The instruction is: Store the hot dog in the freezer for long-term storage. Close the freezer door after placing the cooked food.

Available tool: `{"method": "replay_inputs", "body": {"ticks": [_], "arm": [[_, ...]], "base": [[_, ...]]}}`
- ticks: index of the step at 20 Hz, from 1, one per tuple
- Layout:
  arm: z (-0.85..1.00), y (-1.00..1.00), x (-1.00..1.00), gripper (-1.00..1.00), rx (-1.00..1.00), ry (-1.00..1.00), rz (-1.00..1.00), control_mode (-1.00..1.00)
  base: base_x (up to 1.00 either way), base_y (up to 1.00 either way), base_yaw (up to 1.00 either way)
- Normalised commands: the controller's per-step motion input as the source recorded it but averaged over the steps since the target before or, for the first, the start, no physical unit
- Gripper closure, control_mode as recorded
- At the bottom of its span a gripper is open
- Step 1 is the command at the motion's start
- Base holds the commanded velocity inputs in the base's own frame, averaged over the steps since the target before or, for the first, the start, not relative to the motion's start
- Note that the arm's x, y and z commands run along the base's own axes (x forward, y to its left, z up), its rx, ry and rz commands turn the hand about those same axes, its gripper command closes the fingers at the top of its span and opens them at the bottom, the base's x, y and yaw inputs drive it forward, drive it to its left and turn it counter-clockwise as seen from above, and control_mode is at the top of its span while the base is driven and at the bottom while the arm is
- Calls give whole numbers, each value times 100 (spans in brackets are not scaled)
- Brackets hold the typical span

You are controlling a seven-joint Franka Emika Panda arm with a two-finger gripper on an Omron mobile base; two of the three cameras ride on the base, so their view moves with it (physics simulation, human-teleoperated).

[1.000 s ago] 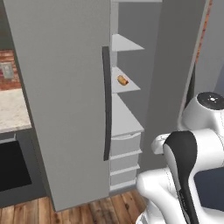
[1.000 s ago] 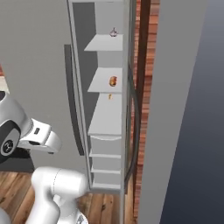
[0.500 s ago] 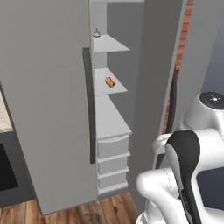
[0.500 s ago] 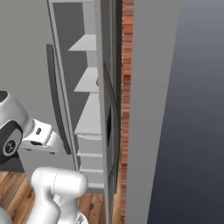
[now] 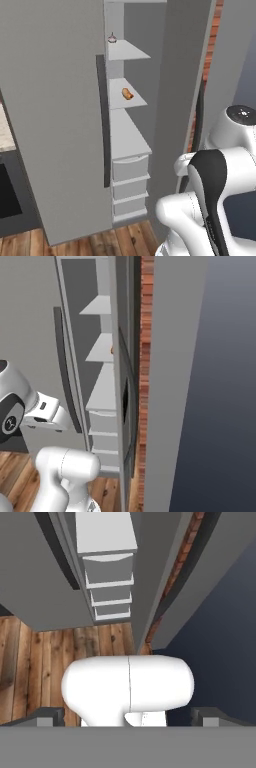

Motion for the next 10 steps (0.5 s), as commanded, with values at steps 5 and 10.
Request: {"method": "replay_inputs", "body": {"ticks": [5,10], "arm": [[0,0,0,-100,0,0,0,100],[0,0,0,-100,0,0,0,100]], "base": [[6,-3,21],[11,-2,15]]}}
